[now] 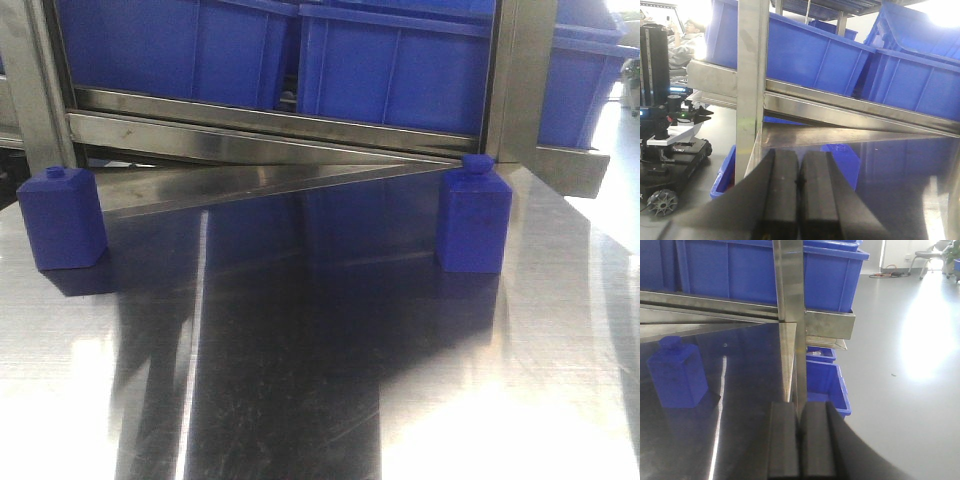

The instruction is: Pick and sort blue part to right shelf

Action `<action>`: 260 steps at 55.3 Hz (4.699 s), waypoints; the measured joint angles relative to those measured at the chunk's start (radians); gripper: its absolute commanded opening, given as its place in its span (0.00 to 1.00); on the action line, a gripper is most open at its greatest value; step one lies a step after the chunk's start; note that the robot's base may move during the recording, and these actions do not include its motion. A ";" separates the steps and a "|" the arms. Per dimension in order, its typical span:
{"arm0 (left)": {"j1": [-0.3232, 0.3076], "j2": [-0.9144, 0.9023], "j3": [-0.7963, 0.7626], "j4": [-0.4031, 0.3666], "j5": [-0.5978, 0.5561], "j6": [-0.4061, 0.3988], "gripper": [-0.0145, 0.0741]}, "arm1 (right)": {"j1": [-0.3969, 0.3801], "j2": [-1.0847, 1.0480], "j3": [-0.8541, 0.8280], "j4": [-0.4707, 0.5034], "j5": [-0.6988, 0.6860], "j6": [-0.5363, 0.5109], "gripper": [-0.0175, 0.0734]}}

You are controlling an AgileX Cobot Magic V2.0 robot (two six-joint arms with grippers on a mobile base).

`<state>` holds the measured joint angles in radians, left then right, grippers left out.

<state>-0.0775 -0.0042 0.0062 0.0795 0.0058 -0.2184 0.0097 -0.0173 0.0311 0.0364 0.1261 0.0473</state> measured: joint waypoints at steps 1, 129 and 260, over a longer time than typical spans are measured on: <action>0.000 0.000 0.000 0.000 0.000 0.000 0.30 | 0.000 0.000 0.000 0.000 0.000 0.000 0.26; 0.000 1.481 -1.316 -0.420 0.985 0.292 0.73 | 0.000 0.000 0.000 0.000 0.000 0.000 0.26; -0.082 1.488 -1.444 -0.261 1.080 0.263 0.53 | 0.000 0.000 0.000 0.000 0.000 0.000 0.26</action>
<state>-0.1592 1.4836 -1.4378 -0.1816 1.0858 0.0443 0.0097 -0.0173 0.0311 0.0364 0.1261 0.0473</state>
